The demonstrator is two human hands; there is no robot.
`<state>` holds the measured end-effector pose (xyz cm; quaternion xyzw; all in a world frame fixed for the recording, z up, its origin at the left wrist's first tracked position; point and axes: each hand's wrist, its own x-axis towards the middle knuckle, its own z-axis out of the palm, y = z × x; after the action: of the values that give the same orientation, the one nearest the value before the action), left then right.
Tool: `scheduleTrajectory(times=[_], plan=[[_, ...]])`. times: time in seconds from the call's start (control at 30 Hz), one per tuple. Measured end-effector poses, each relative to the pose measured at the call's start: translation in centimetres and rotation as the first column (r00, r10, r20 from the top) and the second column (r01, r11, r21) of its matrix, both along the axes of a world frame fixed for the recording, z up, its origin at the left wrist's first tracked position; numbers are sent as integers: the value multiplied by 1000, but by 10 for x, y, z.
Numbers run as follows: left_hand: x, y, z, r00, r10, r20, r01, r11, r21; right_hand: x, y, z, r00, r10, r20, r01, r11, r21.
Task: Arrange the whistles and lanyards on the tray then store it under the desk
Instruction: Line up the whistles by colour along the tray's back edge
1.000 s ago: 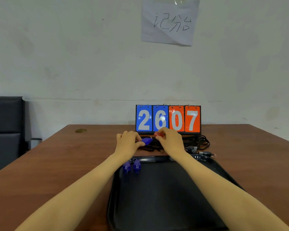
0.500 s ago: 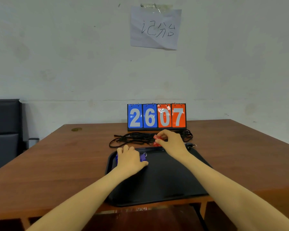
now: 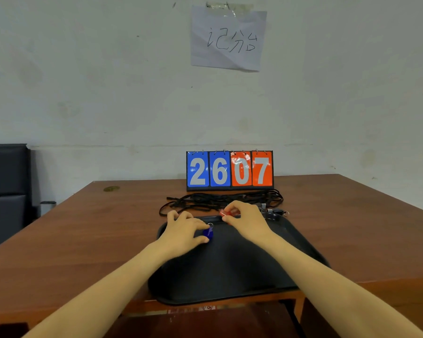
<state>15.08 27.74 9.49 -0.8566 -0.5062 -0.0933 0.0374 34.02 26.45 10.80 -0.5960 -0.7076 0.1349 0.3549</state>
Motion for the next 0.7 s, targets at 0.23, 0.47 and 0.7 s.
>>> scheduleTrajectory(times=[0.23,0.47,0.7], plan=[[-7,19,-1,993,105,46,-106,994,8,-10,4,-3,1000,22,-2,-22,999,-31],[-3,20,-1,988,130,78,-132,991,23,-13,3,-6,998,59,-19,-59,998,-38],[-1,17,2,983,137,121,-132,990,-49,-10,-3,-3,996,60,-64,-62,998,-29]])
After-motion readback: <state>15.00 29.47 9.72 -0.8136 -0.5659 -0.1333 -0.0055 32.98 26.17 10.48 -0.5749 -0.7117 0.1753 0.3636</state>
